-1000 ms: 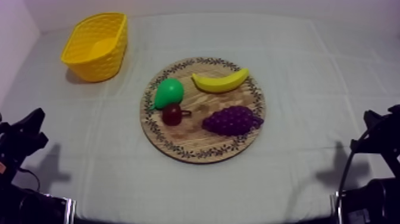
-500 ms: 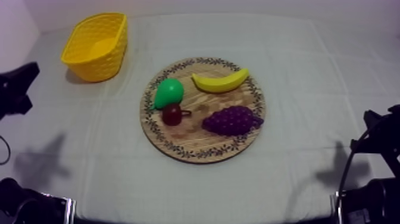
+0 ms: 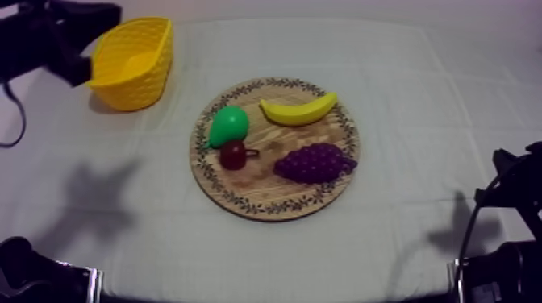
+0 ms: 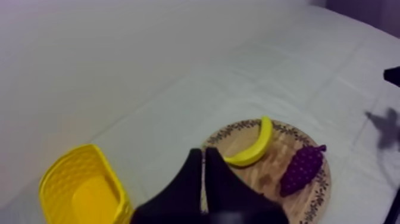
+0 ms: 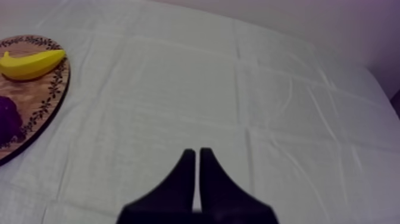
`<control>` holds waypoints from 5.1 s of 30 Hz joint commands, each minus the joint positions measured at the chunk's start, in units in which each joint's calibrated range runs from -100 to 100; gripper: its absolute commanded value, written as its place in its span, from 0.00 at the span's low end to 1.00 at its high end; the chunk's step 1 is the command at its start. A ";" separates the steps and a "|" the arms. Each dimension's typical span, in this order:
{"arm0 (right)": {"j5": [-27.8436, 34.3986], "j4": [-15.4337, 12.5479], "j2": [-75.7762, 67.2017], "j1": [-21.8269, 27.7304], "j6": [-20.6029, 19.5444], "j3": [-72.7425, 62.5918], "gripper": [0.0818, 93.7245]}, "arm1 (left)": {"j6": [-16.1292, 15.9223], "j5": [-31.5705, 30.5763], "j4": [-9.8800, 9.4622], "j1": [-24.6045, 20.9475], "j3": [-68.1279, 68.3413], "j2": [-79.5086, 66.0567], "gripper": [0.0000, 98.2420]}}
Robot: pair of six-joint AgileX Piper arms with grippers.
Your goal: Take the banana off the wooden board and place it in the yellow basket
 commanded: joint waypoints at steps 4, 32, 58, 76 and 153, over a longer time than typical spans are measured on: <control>0.01 0.01 -0.05 0.03 0.00 0.05 0.00 | -1.99 3.50 -0.17 3.63 -11.49 12.22 0.01; 0.01 0.01 -0.05 0.03 0.00 0.05 0.00 | -11.05 7.82 5.47 3.35 -23.48 44.11 0.06; 0.01 0.01 -0.05 0.03 0.00 0.05 0.00 | -12.11 10.08 7.77 1.53 -26.15 52.11 0.72; 0.01 0.01 -0.05 0.03 0.00 0.05 0.00 | -15.11 25.57 9.71 1.90 -47.84 73.43 0.72; 0.01 0.01 -0.05 0.03 0.00 0.05 0.00 | -5.87 54.59 -8.30 -16.55 -65.02 75.25 0.37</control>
